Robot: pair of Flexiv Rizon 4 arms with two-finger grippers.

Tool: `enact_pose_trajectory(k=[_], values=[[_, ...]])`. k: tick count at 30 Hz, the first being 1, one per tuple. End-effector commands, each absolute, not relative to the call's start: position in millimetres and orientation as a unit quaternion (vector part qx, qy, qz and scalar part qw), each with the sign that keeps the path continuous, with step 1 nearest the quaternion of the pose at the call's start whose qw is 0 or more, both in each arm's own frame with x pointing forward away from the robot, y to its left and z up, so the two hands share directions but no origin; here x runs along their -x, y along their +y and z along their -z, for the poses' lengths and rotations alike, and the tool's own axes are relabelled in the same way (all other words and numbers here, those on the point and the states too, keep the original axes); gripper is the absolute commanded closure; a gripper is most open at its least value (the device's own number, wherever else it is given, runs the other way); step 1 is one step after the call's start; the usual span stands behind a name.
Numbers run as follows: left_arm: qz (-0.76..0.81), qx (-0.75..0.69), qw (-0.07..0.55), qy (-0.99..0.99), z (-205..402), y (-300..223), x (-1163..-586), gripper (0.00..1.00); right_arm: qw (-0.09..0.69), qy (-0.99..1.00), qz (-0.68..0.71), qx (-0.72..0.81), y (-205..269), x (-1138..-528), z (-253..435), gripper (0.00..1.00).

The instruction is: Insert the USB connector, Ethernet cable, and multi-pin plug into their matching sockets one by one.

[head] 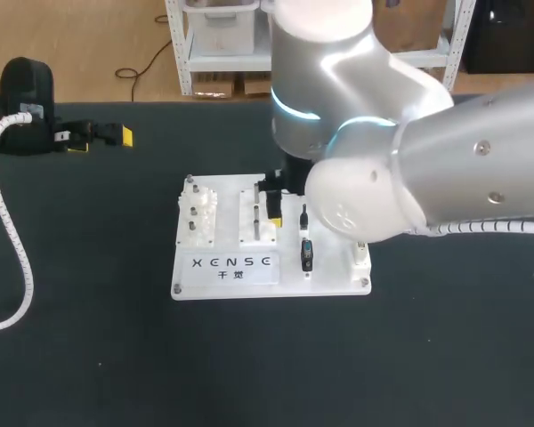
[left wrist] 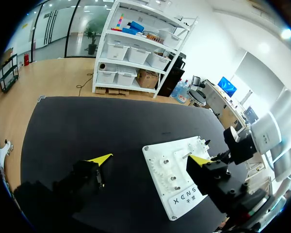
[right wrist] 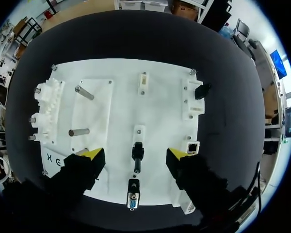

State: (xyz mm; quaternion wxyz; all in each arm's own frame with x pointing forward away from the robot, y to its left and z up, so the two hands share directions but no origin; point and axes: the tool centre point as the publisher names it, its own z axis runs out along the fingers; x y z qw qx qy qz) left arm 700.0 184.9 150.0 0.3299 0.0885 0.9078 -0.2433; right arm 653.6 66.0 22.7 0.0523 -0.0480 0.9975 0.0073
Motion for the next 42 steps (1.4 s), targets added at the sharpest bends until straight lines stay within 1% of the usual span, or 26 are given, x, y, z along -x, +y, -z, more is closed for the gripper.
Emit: enact_pose_trajectory(k=[1,6,9,13,17,22,24,36,42], values=[[0.243,-0.088,0.330,0.908,-150,185,-700,0.00,0.055,0.998,-0.007,0.038,64,-650,-23,0.37],[0.243,-0.088,0.330,0.908,-150,185,-700,0.00,0.050,0.998,-0.009,0.027,60,-649,-22,0.47],[0.243,-0.088,0.330,0.908,-150,185,-700,0.00,0.047,0.999,-0.008,0.019,57,-649,-21,0.49],[0.243,-0.088,0.330,0.908,-150,185,-700,0.00,0.041,0.999,-0.008,0.012,55,-650,-19,0.47],[0.243,-0.088,0.330,0.908,-150,185,-700,0.00,0.036,0.999,-0.008,0.009,56,-650,-18,0.49],[0.243,-0.088,0.330,0.908,-150,185,-700,0.00,0.033,0.999,-0.007,0.005,58,-653,-18,0.48],[0.243,-0.088,0.330,0.908,-150,185,-700,0.00,0.032,0.999,-0.007,0.004,59,-654,-18,0.50],[0.243,-0.088,0.330,0.908,-150,185,-700,0.00,0.029,1.000,-0.003,-0.004,58,-661,-17,0.53],[0.243,-0.088,0.330,0.908,-150,185,-700,0.00,0.026,1.000,-0.005,-0.003,58,-662,-18,0.58]])
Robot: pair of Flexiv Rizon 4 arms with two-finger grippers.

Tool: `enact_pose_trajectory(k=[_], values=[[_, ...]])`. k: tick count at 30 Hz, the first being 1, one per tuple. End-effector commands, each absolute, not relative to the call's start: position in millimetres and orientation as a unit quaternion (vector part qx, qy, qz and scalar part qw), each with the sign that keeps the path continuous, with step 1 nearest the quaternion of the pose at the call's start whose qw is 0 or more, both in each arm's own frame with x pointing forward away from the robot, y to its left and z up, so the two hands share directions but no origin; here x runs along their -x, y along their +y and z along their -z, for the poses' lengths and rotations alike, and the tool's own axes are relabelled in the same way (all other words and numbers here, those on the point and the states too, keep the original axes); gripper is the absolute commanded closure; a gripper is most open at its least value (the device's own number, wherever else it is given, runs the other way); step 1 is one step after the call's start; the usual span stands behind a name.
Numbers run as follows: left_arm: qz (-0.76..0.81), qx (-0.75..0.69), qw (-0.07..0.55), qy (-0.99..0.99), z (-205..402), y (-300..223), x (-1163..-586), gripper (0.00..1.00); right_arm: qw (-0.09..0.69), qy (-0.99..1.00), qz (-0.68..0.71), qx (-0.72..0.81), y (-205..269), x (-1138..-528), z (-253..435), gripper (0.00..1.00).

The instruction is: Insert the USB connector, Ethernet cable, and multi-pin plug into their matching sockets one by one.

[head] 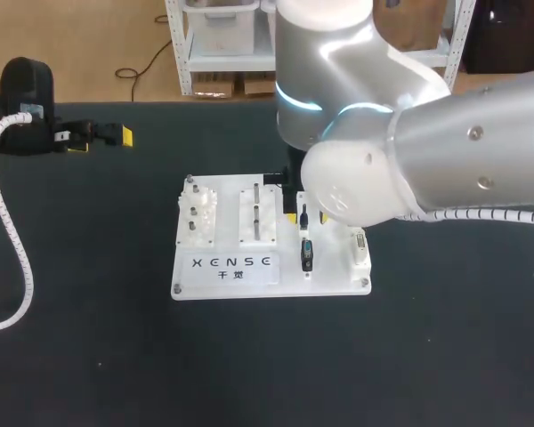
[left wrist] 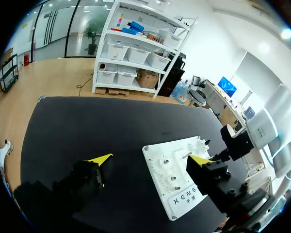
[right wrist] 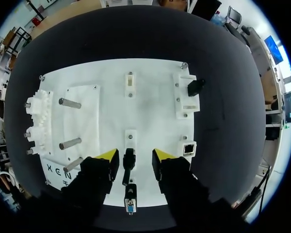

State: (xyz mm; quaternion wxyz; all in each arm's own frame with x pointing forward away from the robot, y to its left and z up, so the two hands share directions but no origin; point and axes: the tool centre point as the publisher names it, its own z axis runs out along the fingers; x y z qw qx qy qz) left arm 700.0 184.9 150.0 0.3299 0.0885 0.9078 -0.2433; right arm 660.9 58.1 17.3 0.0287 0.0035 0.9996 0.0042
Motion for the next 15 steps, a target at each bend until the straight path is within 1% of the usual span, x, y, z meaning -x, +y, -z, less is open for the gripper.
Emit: enact_pose_trajectory(k=[1,5,7,9,10,12,15], values=[[0.243,-0.088,0.330,0.908,-150.0,185.0,-700.0,0.00,0.025,1.000,-0.006,-0.002,58.6,-661.8,-17.7,0.59],[0.243,-0.088,0.330,0.908,-150.0,185.0,-700.0,0.00,0.021,1.000,-0.009,-0.001,59.0,-661.2,-17.7,0.65],[0.243,-0.088,0.330,0.908,-150.0,185.0,-700.0,0.00,0.020,1.000,-0.009,0.000,59.1,-660.9,-17.5,0.71],[0.243,-0.088,0.330,0.908,-150.0,185.0,-700.0,0.00,0.020,1.000,-0.009,0.001,59.3,-660.2,-17.2,0.80],[0.243,-0.088,0.330,0.908,-150.0,185.0,-700.0,0.00,0.020,1.000,-0.008,0.001,59.4,-660.1,-17.2,0.82],[0.243,-0.088,0.330,0.908,-150.0,185.0,-700.0,0.00,0.019,1.000,-0.007,0.001,59.4,-659.8,-17.1,0.85],[0.243,-0.088,0.330,0.908,-150.0,185.0,-700.0,0.00,0.019,1.000,-0.007,0.000,59.3,-659.5,-16.9,0.85]])
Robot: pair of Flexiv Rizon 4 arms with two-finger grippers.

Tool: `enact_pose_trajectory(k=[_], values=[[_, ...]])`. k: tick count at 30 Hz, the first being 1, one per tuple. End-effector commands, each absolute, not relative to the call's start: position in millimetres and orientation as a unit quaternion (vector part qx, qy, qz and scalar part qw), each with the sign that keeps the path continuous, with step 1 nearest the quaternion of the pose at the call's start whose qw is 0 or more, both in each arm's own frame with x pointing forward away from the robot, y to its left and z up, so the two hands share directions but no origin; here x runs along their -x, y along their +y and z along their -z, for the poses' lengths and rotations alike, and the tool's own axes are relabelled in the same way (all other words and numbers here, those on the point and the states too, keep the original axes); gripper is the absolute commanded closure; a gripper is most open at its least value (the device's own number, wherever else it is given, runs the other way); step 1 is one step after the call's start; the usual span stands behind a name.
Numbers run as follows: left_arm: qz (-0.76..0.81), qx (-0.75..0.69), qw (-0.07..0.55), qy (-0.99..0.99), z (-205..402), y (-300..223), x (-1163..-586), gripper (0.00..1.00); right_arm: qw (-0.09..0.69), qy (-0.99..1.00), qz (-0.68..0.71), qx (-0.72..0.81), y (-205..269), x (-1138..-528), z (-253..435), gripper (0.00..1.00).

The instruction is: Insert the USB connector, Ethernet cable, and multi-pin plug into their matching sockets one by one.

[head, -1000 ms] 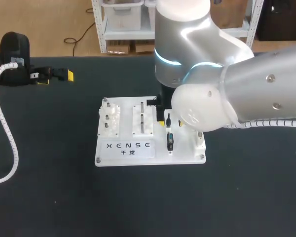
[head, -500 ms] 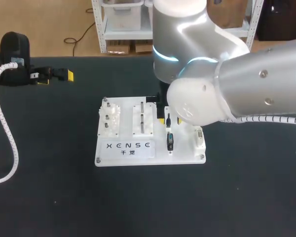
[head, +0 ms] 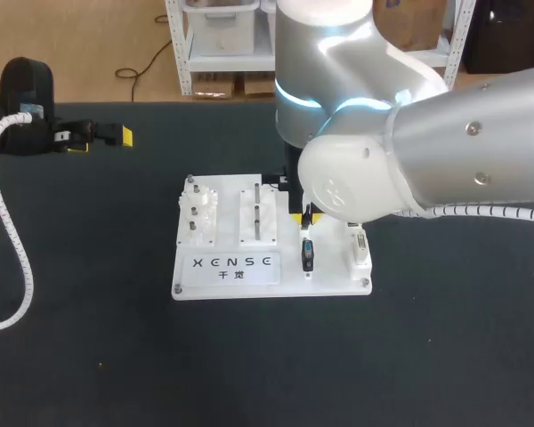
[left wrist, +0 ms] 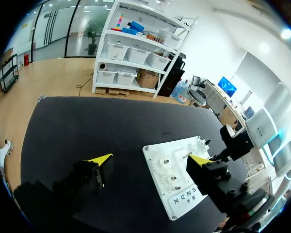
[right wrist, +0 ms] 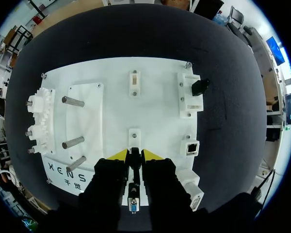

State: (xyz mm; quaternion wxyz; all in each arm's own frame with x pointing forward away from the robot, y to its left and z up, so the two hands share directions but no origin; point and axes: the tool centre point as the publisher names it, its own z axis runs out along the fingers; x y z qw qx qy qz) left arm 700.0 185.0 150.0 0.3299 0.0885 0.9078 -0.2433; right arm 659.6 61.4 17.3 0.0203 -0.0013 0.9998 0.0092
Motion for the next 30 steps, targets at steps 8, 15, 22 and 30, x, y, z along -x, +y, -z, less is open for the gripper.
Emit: enact_pose_trajectory(k=[8,15,22,30], values=[[0.243,-0.088,0.330,0.908,-150,185,-700,0.00,0.019,1.000,-0.003,0.004,60,-659,-17,0.89],[0.243,-0.088,0.330,0.908,-150,185,-700,0.00,0.027,1.000,-0.003,0.005,59,-661,-25,0.95],[0.243,-0.088,0.330,0.908,-150,185,-700,0.00,0.038,0.999,-0.004,0.006,60,-662,-33,1.00],[0.243,-0.088,0.330,0.908,-150,185,-700,0.00,0.046,0.999,-0.004,0.007,57,-658,-41,1.00]])
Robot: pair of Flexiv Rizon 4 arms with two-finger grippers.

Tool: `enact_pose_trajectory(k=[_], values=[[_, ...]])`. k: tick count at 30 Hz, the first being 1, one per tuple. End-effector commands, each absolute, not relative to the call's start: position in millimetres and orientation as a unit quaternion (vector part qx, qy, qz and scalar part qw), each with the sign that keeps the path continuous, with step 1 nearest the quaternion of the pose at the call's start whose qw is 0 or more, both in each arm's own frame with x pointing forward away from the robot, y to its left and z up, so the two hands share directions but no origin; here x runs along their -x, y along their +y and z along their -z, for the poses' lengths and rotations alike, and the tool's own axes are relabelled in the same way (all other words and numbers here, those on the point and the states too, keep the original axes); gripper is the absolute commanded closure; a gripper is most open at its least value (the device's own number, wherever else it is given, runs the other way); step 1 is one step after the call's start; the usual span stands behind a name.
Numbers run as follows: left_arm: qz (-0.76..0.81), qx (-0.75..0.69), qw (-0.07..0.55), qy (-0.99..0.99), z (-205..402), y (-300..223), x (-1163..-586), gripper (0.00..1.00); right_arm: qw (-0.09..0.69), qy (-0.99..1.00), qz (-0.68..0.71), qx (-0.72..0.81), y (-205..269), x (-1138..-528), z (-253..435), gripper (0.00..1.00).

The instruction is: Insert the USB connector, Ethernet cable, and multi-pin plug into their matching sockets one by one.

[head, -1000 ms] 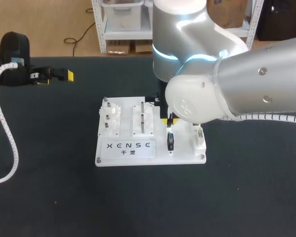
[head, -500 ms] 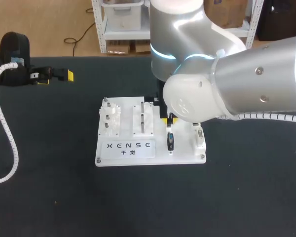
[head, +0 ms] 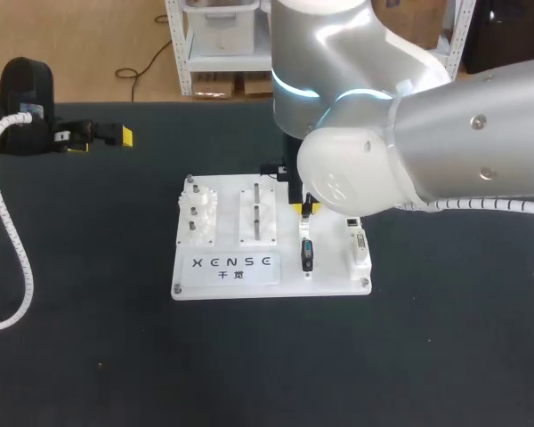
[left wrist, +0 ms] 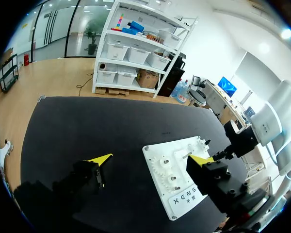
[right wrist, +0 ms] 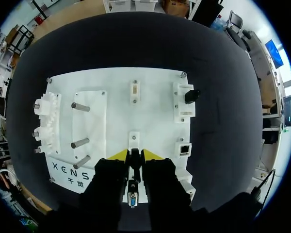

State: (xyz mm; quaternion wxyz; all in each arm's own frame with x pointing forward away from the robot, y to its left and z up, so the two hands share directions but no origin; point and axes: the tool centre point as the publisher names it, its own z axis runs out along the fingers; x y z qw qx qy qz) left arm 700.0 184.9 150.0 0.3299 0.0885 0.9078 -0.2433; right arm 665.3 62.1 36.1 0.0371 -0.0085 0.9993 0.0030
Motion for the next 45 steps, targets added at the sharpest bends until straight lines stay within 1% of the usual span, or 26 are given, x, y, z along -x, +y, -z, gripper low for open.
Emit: enact_pose_trajectory(k=[1,17,25,45], values=[[0.243,-0.088,0.330,0.908,-150,185,-700,0.00,0.048,0.999,-0.004,0.007,55,-658,-43,1.00],[0.243,-0.088,0.330,0.908,-150,185,-700,0.00,0.068,0.998,0.000,-0.017,2,-648,-58,1.00],[0.243,-0.088,0.330,0.908,-150,185,-700,0.00,0.060,0.998,0.008,-0.029,-19,-644,-47,1.00],[0.243,-0.088,0.330,0.908,-150,185,-700,0.00,0.052,0.998,0.014,-0.038,-15,-659,-37,1.00]])
